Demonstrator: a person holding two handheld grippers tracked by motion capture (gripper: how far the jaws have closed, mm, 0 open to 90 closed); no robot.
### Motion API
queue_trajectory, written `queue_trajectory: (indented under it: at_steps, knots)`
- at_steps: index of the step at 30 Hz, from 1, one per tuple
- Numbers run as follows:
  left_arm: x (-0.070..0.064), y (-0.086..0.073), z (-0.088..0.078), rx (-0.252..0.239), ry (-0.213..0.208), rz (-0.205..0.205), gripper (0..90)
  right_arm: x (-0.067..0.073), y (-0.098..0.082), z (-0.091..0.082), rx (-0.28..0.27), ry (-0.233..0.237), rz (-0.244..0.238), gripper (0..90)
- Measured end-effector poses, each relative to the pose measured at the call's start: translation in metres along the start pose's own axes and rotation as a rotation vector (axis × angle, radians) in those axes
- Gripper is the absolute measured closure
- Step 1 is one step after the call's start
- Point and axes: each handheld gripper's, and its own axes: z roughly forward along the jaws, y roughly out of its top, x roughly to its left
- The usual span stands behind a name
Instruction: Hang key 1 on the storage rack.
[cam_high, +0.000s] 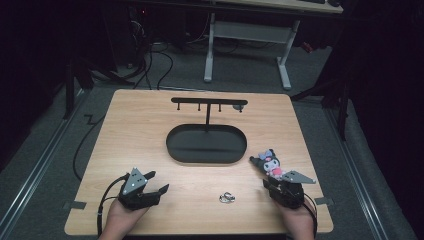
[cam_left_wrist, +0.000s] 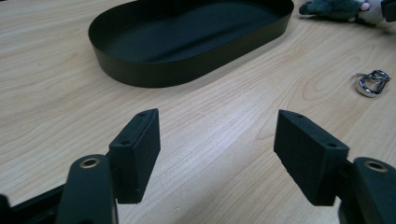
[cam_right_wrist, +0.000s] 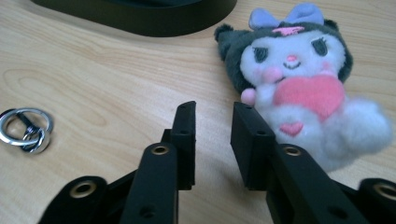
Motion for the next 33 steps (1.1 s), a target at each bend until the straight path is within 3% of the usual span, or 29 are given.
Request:
queue_trajectory:
  at_steps: [5, 8, 12, 16, 17, 20, 25, 30, 33]
  knots:
    - [-0.001, 0.009, -0.002, -0.020, -0.005, -0.017, 30.8, 0.001, -0.006, -0.006, 0.010, 0.024, -0.015, 60.4]
    - [-0.001, 0.011, -0.001, -0.003, -0.017, -0.023, 30.1, 0.001, -0.009, -0.009, 0.012, 0.041, -0.005, 56.1]
    - [-0.005, 0.004, -0.002, -0.007, -0.006, 0.006, 26.8, 0.001, -0.013, -0.009, 0.016, 0.062, -0.011, 49.3]
    - [-0.006, -0.005, 0.001, -0.011, -0.003, -0.009, 25.9, 0.003, -0.013, -0.009, 0.020, 0.070, -0.019, 43.9]
    - [-0.008, -0.006, 0.004, 0.005, 0.004, 0.023, 25.8, 0.006, -0.014, -0.010, 0.030, 0.079, -0.020, 38.6]
    - [-0.011, -0.008, 0.008, 0.022, 0.014, 0.050, 25.5, 0.009, -0.016, -0.009, 0.032, 0.095, -0.021, 33.6]
    - [-0.015, -0.008, 0.011, 0.031, -0.002, 0.073, 25.5, 0.013, -0.017, -0.006, 0.070, 0.068, -0.065, 26.8]
    - [-0.015, -0.007, 0.010, 0.024, -0.016, 0.082, 25.5, 0.010, -0.009, -0.007, 0.125, 0.024, -0.067, 19.9]
    - [-0.014, -0.008, 0.009, 0.021, -0.022, 0.084, 25.4, 0.008, -0.005, -0.009, 0.165, 0.031, -0.058, 19.9]
